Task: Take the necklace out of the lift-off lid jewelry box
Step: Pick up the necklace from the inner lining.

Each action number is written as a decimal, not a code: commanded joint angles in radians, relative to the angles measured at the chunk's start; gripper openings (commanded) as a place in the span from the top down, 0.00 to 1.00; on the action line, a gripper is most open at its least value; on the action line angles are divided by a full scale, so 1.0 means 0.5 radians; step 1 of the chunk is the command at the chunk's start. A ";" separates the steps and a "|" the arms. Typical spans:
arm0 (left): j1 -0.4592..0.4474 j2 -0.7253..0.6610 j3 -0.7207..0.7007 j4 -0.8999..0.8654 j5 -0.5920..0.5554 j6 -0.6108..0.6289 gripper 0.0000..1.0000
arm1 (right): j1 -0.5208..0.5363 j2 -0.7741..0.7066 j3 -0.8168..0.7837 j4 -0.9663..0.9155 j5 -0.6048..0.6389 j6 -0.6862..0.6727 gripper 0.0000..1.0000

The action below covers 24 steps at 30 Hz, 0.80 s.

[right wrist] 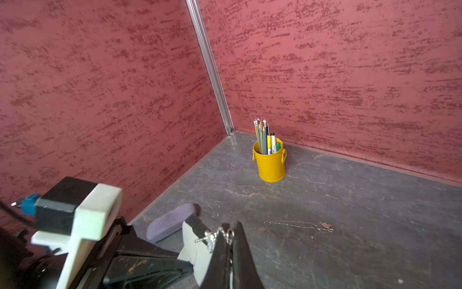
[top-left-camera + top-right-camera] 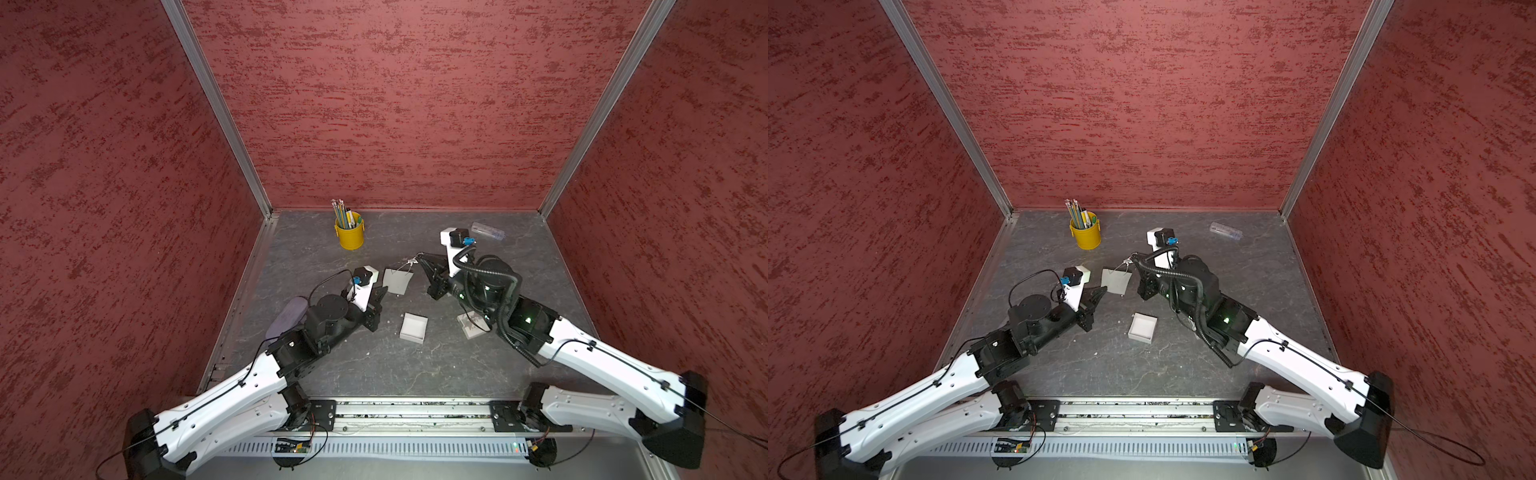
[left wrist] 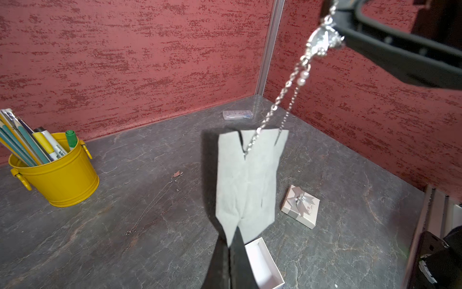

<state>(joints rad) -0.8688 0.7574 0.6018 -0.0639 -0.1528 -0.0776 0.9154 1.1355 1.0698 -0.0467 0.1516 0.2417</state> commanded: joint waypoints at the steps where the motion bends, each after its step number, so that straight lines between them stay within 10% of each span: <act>1: 0.004 -0.078 -0.042 -0.113 0.138 0.012 1.00 | -0.041 0.146 0.229 -0.228 0.118 -0.064 1.00; 24: 0.006 -0.764 -0.196 -0.517 0.209 0.045 1.00 | -0.663 0.911 0.682 -0.511 -0.286 0.222 1.00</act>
<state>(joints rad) -0.8688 0.3916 0.5030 -0.2623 -0.0692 -0.0704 0.6125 1.5764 1.3548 -0.3035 0.0181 0.3447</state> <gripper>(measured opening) 0.046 0.056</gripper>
